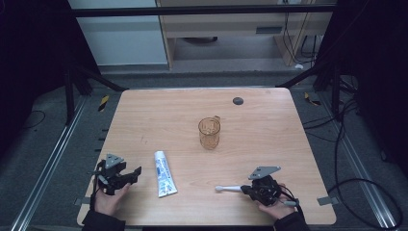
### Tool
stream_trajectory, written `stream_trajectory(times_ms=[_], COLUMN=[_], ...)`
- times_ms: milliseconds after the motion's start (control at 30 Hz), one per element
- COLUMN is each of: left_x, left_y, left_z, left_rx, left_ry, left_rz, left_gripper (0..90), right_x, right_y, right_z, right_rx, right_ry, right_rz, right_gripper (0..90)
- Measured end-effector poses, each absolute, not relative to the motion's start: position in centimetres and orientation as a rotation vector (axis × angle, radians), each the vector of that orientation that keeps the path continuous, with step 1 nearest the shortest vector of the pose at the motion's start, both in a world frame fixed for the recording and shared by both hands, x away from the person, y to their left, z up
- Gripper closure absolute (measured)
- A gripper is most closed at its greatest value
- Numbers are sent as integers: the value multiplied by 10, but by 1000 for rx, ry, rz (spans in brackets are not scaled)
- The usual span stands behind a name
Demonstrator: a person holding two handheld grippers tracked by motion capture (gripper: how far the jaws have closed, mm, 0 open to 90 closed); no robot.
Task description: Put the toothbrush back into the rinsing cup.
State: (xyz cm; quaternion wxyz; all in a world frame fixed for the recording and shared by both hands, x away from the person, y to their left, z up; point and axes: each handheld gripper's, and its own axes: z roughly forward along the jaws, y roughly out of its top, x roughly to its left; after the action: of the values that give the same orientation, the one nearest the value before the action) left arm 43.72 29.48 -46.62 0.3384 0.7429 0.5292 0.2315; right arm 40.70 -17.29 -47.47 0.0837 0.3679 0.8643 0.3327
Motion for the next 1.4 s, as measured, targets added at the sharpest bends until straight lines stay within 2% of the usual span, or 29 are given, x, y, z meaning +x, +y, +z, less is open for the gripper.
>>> stream_trajectory(times_ms=[1400], left_x=[439], left_y=[293], left_z=[-467], left_rx=[1946], left_ry=[1372], left_rz=[606], left_gripper=[344], right_x=[425], right_y=[-167], right_z=[-481], right_rx=[1147], right_ry=[2545], right_rz=[933], right_gripper=[900])
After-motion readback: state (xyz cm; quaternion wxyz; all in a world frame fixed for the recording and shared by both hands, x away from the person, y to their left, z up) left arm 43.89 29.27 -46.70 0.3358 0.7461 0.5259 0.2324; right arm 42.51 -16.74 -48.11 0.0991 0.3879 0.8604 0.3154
